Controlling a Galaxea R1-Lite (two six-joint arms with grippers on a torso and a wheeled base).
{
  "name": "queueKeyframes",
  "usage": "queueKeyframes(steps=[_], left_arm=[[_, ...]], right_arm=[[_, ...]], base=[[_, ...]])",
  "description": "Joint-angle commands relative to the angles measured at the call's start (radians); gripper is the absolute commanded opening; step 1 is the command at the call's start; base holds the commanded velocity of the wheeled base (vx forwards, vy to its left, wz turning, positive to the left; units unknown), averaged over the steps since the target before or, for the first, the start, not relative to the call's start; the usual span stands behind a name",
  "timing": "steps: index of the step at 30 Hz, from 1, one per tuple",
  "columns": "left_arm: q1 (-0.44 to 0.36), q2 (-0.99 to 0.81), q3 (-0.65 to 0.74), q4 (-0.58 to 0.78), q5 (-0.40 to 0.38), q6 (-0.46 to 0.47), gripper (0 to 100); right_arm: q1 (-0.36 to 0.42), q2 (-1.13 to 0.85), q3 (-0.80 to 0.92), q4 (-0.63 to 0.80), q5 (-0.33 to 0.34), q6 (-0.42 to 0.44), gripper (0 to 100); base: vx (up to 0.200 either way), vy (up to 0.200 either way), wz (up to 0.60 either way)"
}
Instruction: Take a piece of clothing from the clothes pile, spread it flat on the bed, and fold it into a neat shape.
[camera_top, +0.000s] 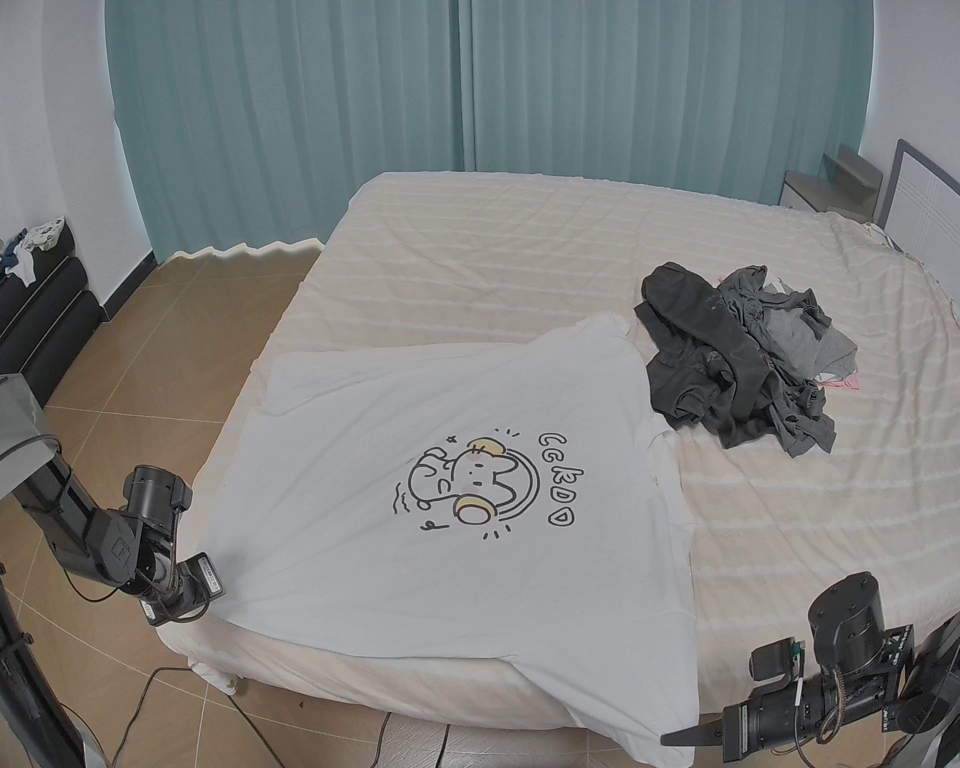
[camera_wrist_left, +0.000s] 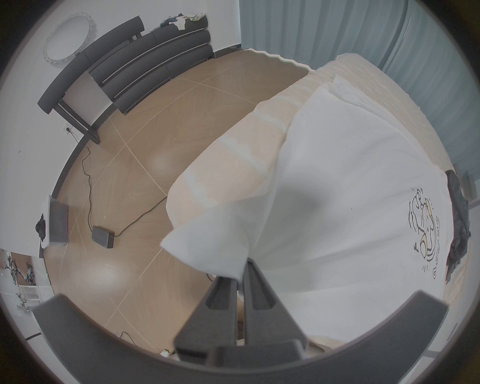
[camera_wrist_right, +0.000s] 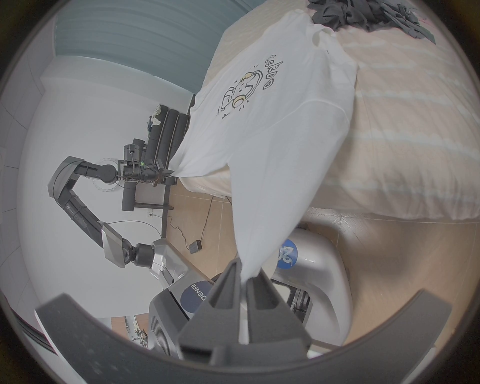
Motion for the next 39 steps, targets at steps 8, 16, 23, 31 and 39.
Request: queueKeyframes(steps=[8,16,23,31,39], left_arm=[[0.000,-0.077,0.113,0.001,-0.004,0.029,0],[-0.001,-0.148,0.143,0.098,-0.015,0.055,0],[-0.005,-0.209,0.131,0.110,-0.039,0.053,0],[-0.005,-0.220,0.044,0.107,-0.044,0.042,0],[-0.006,-0.182,-0.088,0.110,-0.048,0.004,0]], right_arm=[[0.021,-0.088,0.018,0.132,0.001,-0.003,0],[0.047,-0.125,0.018,0.216,0.001,-0.003,0],[0.042,-0.188,-0.005,0.215,0.001,0.004,0],[-0.020,-0.185,-0.134,0.222,-0.001,0.004,0],[-0.099,-0.079,-0.246,0.227,-0.001,0.002,0]], base=[[0.000,0.000,0.00],[0.000,0.000,0.00],[0.000,0.000,0.00],[0.000,0.000,0.00],[0.000,0.000,0.00]])
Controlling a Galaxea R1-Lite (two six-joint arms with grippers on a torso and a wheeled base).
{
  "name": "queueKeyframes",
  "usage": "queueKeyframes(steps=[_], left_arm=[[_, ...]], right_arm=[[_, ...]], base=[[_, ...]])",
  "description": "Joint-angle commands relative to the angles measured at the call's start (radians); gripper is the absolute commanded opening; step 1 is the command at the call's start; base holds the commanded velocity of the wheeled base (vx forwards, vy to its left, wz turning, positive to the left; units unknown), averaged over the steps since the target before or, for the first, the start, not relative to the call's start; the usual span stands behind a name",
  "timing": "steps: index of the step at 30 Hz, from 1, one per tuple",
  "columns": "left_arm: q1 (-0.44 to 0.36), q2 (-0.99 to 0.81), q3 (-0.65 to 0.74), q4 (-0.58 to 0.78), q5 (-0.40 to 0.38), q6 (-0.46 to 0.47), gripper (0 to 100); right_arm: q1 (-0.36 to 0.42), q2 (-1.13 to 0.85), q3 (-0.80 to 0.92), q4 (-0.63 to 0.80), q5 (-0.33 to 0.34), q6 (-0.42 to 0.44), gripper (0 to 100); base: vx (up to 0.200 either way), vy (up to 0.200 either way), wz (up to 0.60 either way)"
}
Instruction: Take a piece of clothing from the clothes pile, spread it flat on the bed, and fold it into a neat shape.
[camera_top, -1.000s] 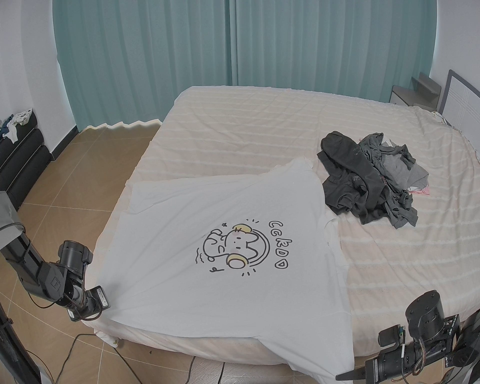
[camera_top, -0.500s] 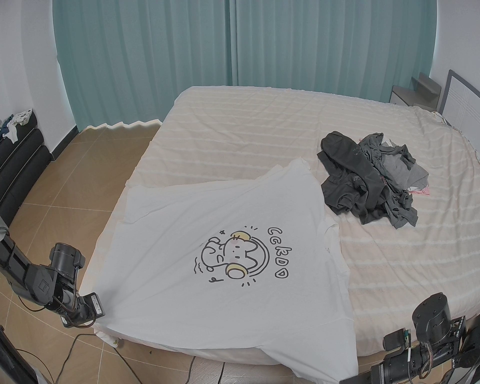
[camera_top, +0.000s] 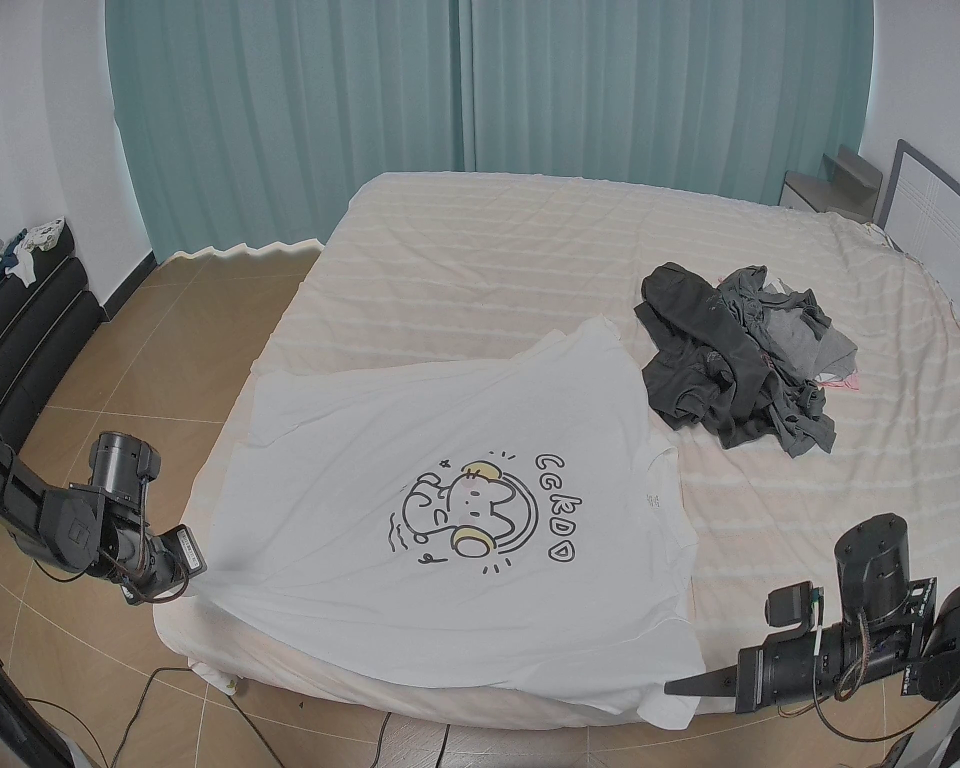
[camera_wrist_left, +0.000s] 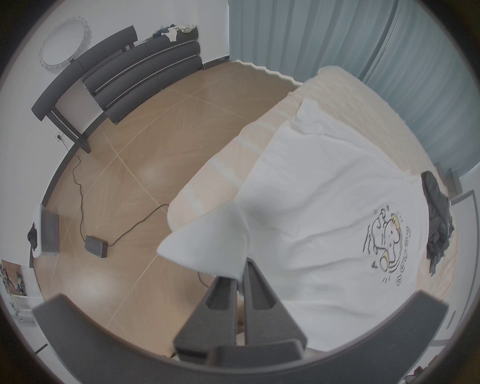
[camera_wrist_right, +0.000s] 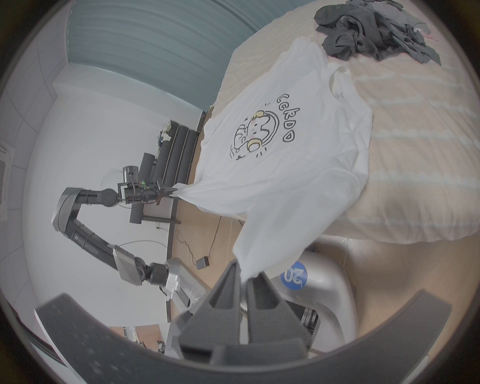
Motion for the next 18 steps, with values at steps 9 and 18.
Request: queueKeyframes(steps=[9,18], left_arm=[[-0.021,0.133,-0.214,0.004,-0.012,-0.037,0],[-0.019,0.230,-0.330,0.005,-0.014,-0.100,0]], right_arm=[[-0.136,0.156,-0.172,-0.002,-0.001,-0.007,0],[-0.191,0.242,-0.293,0.000,-0.001,-0.016,0]], base=[[0.000,0.000,0.00],[0.000,0.000,0.00]])
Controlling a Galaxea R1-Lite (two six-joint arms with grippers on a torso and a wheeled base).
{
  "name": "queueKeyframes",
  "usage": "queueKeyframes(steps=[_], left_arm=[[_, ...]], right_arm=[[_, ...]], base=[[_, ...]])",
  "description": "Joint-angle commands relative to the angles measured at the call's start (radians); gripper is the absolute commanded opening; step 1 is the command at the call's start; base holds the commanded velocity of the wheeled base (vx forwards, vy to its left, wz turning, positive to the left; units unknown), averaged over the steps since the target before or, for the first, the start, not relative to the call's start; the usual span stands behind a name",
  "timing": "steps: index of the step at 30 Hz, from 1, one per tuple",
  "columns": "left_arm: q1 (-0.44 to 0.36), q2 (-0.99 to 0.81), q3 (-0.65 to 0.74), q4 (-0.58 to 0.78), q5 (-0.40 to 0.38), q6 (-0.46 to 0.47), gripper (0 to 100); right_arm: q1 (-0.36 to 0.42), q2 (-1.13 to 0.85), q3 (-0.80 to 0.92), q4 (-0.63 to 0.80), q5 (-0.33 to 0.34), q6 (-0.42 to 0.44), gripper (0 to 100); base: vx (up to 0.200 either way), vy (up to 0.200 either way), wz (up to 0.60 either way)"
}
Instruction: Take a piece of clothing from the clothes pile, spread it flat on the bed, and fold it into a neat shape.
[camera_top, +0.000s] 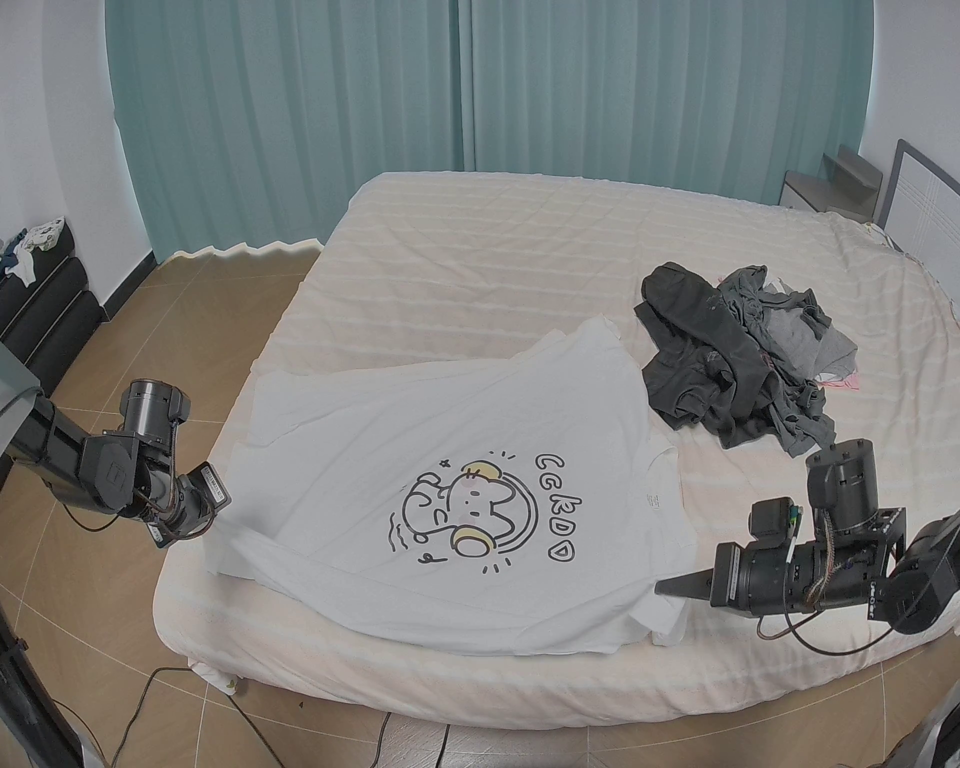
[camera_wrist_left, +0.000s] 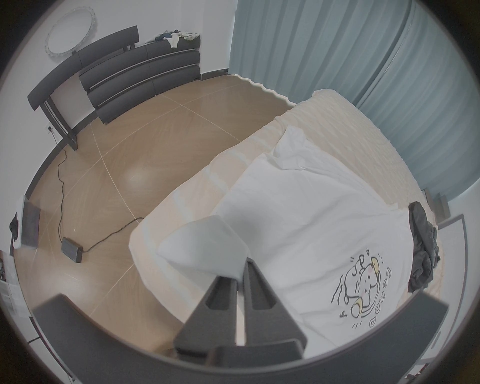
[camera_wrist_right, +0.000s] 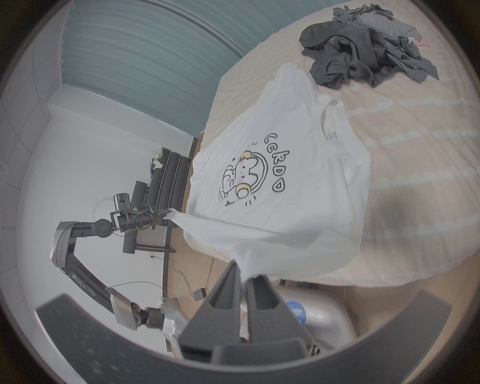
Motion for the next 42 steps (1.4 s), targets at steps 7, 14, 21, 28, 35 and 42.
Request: queueKeyframes(steps=[7,14,21,28,35,42], left_arm=[[0.001,0.083,-0.089,-0.003,-0.006,-0.060,0],[0.003,0.080,-0.111,-0.006,-0.037,-0.115,0],[0.007,0.083,-0.132,-0.016,-0.038,-0.152,0],[0.009,0.103,-0.173,-0.017,-0.038,-0.194,0],[0.009,0.142,-0.216,-0.017,-0.038,-0.211,0],[0.009,0.205,-0.281,-0.019,-0.038,-0.215,0]], right_arm=[[-0.077,0.117,-0.149,0.001,-0.001,-0.012,0],[-0.107,0.164,-0.232,-0.001,-0.001,-0.038,0],[-0.121,0.207,-0.306,0.001,-0.001,-0.058,0],[-0.141,0.276,-0.410,-0.001,-0.032,-0.066,0],[-0.156,0.322,-0.473,-0.002,-0.043,-0.084,0],[-0.158,0.354,-0.524,-0.007,-0.057,-0.087,0]], base=[[0.000,0.000,0.00],[0.000,0.000,0.00],[0.000,0.000,0.00],[0.000,0.000,0.00],[0.000,0.000,0.00],[0.000,0.000,0.00]])
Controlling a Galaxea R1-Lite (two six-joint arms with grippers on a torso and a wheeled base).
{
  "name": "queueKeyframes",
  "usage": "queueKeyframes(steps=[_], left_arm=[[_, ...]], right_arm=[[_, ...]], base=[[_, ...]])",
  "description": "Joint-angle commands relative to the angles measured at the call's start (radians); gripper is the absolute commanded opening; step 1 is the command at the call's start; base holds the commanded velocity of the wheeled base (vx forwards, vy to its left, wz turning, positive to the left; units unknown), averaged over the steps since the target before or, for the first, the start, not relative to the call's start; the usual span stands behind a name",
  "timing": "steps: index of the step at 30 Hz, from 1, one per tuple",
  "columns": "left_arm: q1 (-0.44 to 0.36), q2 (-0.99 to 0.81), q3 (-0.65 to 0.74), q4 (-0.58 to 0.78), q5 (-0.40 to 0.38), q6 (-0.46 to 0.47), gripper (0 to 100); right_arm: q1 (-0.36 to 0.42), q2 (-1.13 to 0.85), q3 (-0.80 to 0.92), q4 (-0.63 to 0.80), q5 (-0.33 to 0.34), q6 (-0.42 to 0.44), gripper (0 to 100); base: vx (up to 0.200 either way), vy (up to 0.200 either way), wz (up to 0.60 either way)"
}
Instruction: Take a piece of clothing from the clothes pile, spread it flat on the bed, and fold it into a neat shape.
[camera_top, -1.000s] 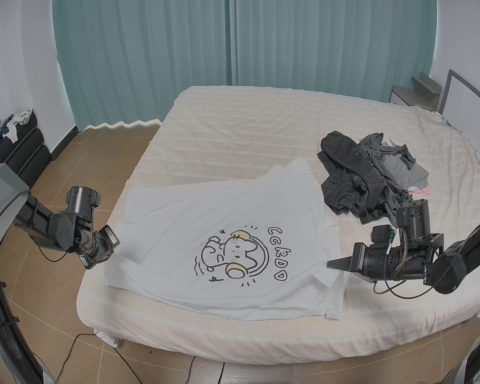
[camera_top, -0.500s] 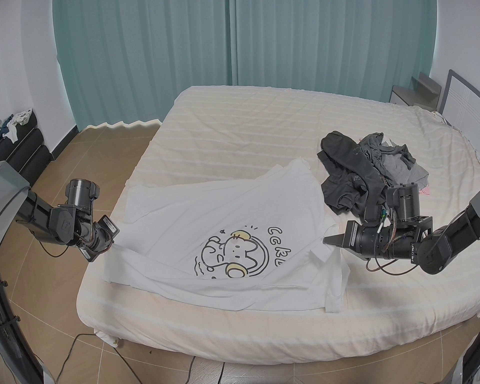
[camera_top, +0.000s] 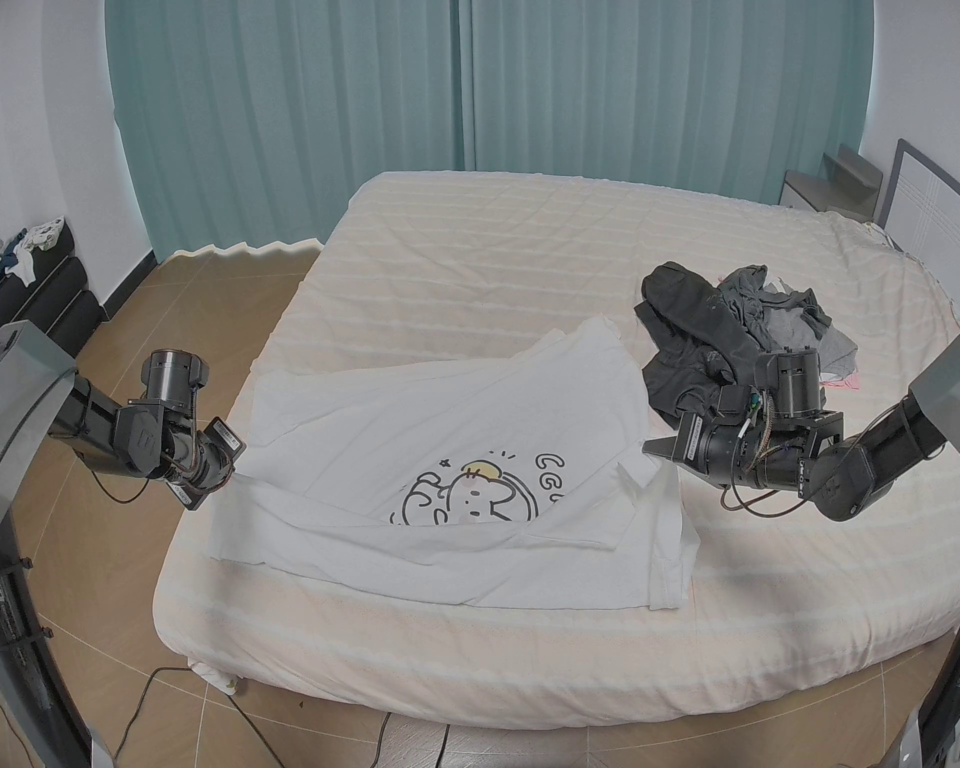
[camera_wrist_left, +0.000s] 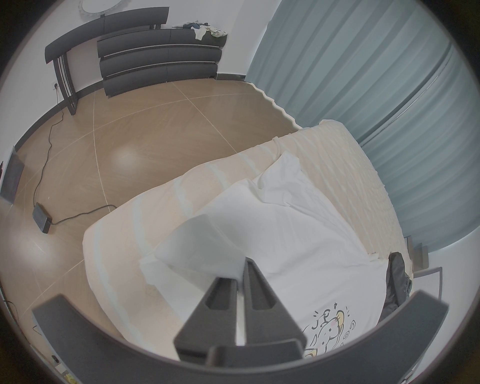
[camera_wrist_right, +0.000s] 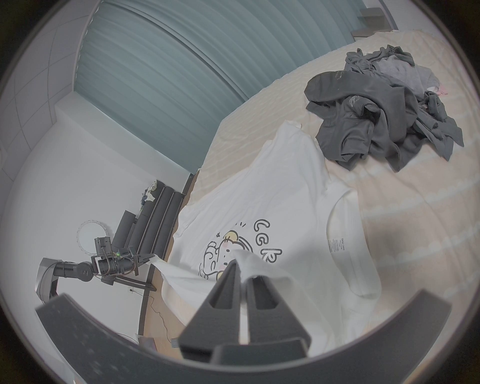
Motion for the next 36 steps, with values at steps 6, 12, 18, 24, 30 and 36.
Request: queueKeyframes(steps=[6,12,18,24,30,36], left_arm=[[0.000,0.094,-0.104,-0.001,0.001,-0.025,0],[0.000,0.114,-0.128,-0.001,-0.002,-0.030,0],[0.005,0.118,-0.145,0.001,-0.025,-0.031,0],[0.009,0.132,-0.159,-0.001,-0.028,-0.031,0],[0.009,0.158,-0.188,0.001,-0.030,-0.031,0],[0.011,0.181,-0.226,-0.001,-0.027,-0.028,100]], right_arm=[[-0.002,0.062,-0.065,-0.010,-0.034,0.001,0],[-0.002,0.088,-0.094,-0.012,-0.065,-0.001,0],[-0.003,0.108,-0.117,-0.012,-0.071,0.001,0],[-0.014,0.129,-0.156,-0.012,-0.090,0.001,0],[-0.015,0.145,-0.166,-0.013,-0.102,0.002,0],[-0.026,0.169,-0.182,-0.015,-0.103,0.008,100]], base=[[0.000,0.000,0.00],[0.000,0.000,0.00],[0.000,0.000,0.00],[0.000,0.000,0.00],[0.000,0.000,0.00],[0.000,0.000,0.00]])
